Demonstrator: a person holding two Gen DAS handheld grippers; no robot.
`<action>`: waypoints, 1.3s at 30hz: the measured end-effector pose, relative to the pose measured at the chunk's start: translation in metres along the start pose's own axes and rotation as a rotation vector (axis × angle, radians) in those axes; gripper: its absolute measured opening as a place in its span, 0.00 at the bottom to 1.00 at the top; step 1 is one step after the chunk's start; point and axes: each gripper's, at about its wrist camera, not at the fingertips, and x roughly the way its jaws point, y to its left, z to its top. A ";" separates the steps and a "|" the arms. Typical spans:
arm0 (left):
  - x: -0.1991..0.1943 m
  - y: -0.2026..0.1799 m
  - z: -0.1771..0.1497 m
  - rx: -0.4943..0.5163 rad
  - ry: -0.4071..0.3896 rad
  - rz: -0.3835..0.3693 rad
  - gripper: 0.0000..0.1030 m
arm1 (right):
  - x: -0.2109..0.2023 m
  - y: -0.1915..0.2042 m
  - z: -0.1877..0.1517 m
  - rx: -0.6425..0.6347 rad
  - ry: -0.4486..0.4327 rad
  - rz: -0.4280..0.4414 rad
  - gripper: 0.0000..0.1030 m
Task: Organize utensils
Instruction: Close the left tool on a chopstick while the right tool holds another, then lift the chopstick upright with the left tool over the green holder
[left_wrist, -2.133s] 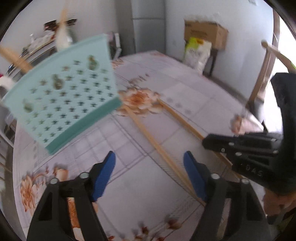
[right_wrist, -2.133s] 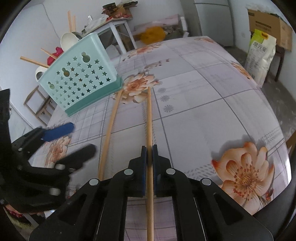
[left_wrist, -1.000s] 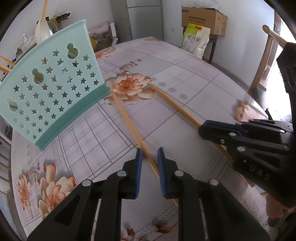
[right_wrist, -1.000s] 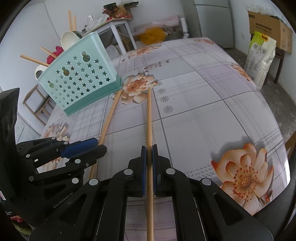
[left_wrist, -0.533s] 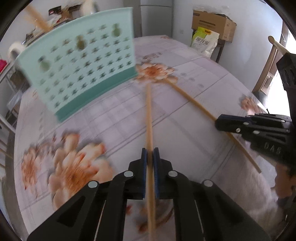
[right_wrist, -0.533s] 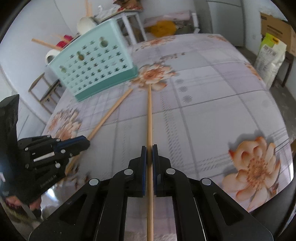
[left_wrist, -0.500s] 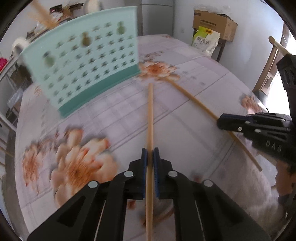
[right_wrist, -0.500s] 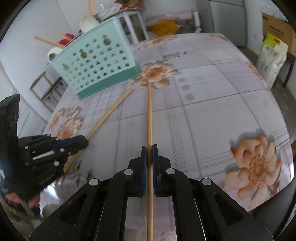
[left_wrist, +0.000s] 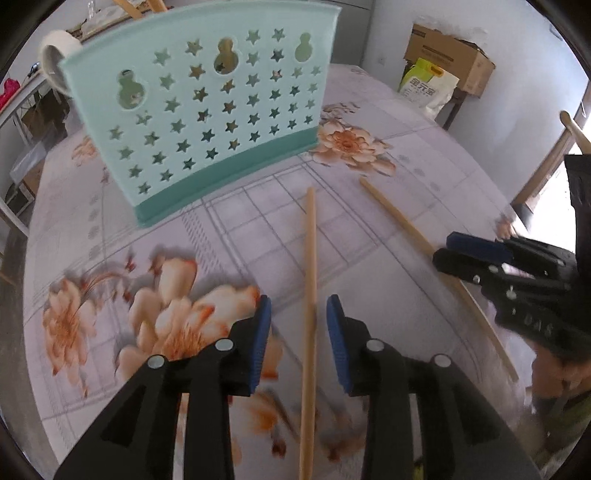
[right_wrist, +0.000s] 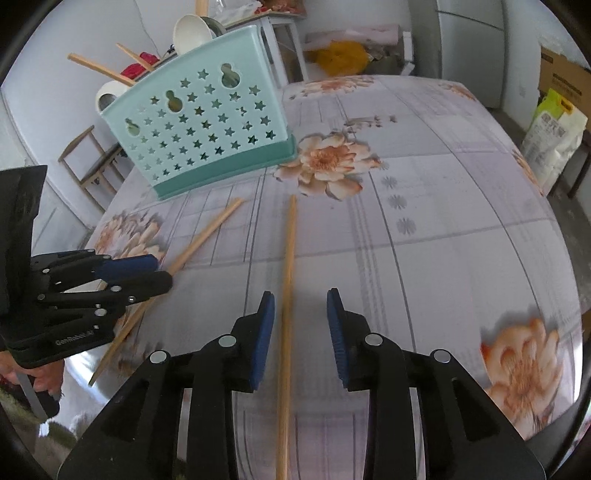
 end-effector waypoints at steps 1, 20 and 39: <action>0.002 -0.001 0.004 0.005 -0.009 0.006 0.29 | 0.002 0.001 0.003 0.000 -0.004 -0.006 0.28; -0.017 0.009 0.031 -0.017 -0.156 0.055 0.06 | 0.015 -0.002 0.015 0.038 -0.029 -0.013 0.05; -0.149 0.043 0.037 -0.135 -0.492 -0.039 0.06 | 0.017 -0.002 0.016 0.045 -0.021 -0.013 0.05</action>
